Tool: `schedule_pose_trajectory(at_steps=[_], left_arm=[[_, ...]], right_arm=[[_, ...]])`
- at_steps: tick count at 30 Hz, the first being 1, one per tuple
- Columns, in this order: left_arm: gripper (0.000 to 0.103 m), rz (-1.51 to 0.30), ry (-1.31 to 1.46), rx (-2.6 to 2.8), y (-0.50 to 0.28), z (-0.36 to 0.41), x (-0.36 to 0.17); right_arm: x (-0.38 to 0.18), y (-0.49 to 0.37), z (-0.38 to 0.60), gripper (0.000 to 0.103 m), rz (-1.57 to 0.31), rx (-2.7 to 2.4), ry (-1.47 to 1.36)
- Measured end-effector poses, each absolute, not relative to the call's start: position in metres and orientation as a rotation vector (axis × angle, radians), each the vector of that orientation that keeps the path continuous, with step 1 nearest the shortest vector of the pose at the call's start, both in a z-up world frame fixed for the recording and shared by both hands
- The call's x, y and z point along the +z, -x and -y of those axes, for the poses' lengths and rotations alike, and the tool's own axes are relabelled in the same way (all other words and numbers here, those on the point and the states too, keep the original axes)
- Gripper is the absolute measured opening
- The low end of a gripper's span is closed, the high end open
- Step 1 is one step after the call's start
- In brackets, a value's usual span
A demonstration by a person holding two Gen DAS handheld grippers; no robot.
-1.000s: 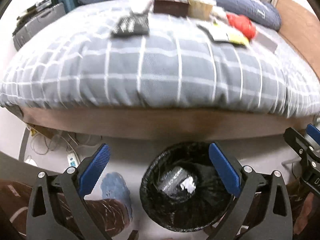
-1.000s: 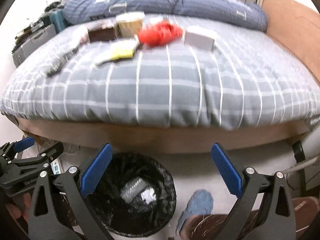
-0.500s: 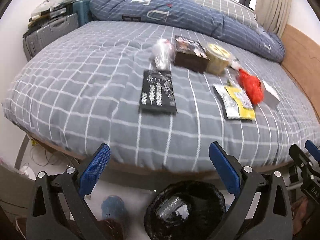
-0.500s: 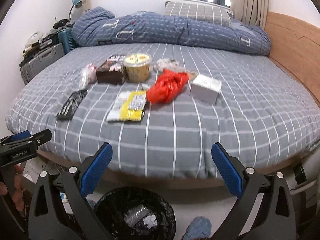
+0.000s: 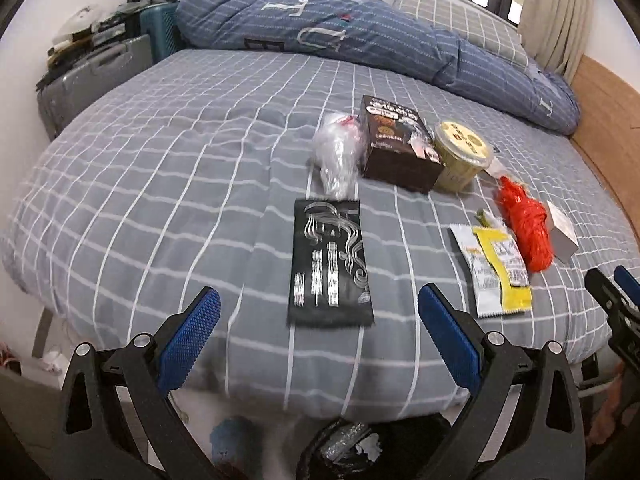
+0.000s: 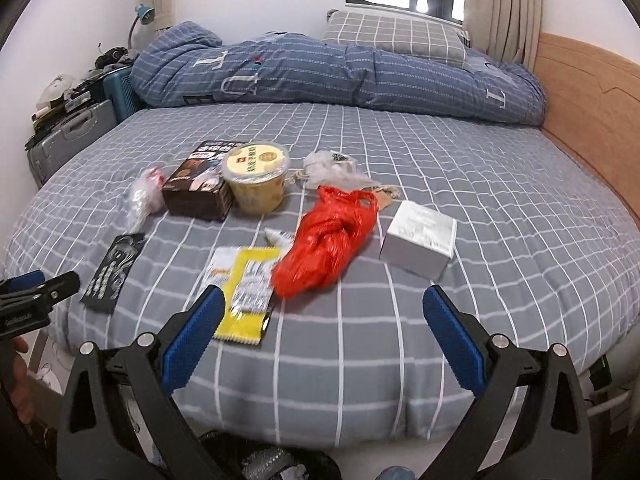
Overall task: Collect trash
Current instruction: 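Raise both tools back over the bed toward the remaining trash, then grasp the black wet-wipe packet with left tool while right tool grasps the red bag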
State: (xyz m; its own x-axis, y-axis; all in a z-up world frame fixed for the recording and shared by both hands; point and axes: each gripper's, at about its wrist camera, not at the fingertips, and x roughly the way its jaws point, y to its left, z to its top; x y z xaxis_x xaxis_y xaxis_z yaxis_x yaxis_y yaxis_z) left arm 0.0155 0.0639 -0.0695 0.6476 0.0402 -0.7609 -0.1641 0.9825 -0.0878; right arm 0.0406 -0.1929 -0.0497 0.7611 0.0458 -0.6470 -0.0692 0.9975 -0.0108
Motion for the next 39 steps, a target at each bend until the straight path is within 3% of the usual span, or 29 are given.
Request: schedule_pose_trajectory(at_steps=[14,23,28,33,35,39], left_arm=[[0.097,-0.909,0.124,0.106,-0.083,-0.071,-0.084],[0.097,-0.967,0.114,0.118,-0.111,-0.073,-0.103],[0.095,-1.006,0.09,0.133,-0.112,-0.07,-0.117],[0.081,-1.01,0.069,0.143,-0.112,-0.067,-0.122],[0.067,-1.0,0.072,0.151,-0.11,-0.068,-0.121],[0.053,-0.987,0.06,0.158,-0.107,-0.069,-0.121]], right_arm=[[-0.07,-0.131,0.193,0.094,-0.739,0.035,0.059],[-0.093,-0.166,0.189,0.082,-0.802,0.037,0.07],[-0.105,-0.173,0.19,0.069,-0.854,0.05,0.046],[-0.109,-0.175,0.188,0.058,-0.876,0.071,0.041],[-0.11,-0.175,0.188,0.053,-0.883,0.075,0.043],[-0.112,-0.175,0.186,0.045,-0.894,0.085,0.045]])
